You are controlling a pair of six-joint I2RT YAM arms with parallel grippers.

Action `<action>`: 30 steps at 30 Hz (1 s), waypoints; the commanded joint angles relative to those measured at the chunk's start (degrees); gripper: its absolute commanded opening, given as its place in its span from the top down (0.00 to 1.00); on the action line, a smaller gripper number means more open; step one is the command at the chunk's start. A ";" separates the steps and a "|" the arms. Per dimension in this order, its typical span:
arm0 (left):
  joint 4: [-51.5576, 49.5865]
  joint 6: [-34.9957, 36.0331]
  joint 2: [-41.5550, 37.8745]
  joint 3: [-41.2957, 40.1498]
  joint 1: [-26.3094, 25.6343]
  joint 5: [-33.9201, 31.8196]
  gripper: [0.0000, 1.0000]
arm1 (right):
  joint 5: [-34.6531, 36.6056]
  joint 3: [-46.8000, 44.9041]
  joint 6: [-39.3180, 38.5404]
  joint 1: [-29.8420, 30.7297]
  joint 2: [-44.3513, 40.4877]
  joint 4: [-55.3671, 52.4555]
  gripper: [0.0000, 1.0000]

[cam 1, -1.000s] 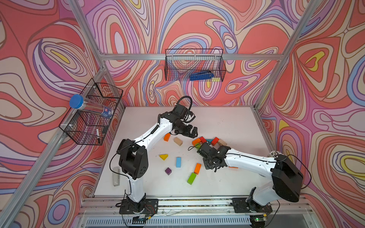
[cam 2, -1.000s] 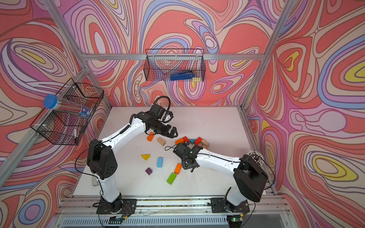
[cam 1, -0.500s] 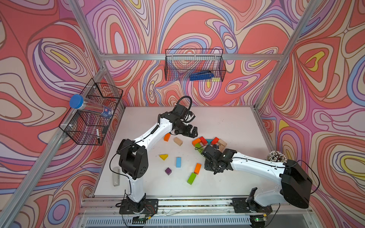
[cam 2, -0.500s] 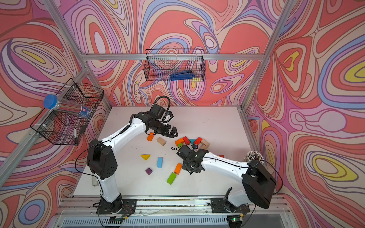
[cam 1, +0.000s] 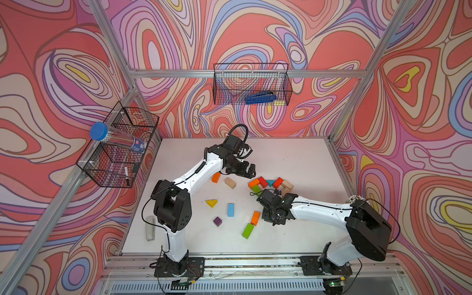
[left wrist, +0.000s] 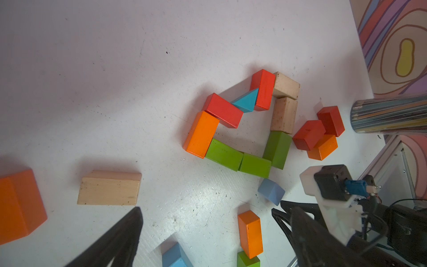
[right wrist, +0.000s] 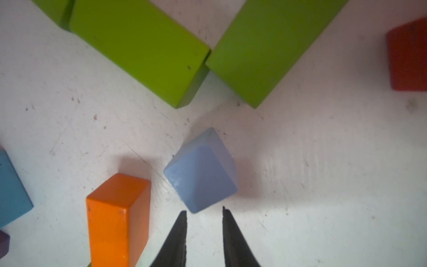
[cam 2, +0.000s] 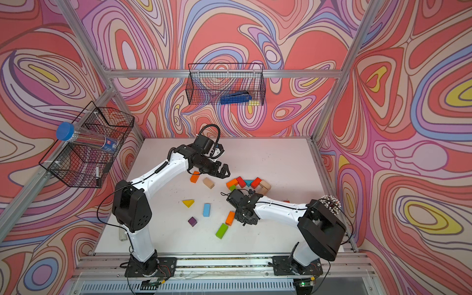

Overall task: Assemble a heart with building blocks
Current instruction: Assemble the building block at the center of the board.

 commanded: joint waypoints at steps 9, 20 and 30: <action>-0.49 -0.08 -0.28 0.43 0.24 0.04 0.00 | 2.32 1.35 -5.23 -3.04 1.43 0.85 0.77; -0.40 -0.17 0.00 0.41 0.31 0.20 0.00 | 1.71 3.64 -11.36 -6.55 2.35 0.77 0.79; -0.40 -0.25 0.07 0.49 0.31 0.29 0.00 | 0.89 3.82 -12.63 -8.17 2.09 0.73 0.80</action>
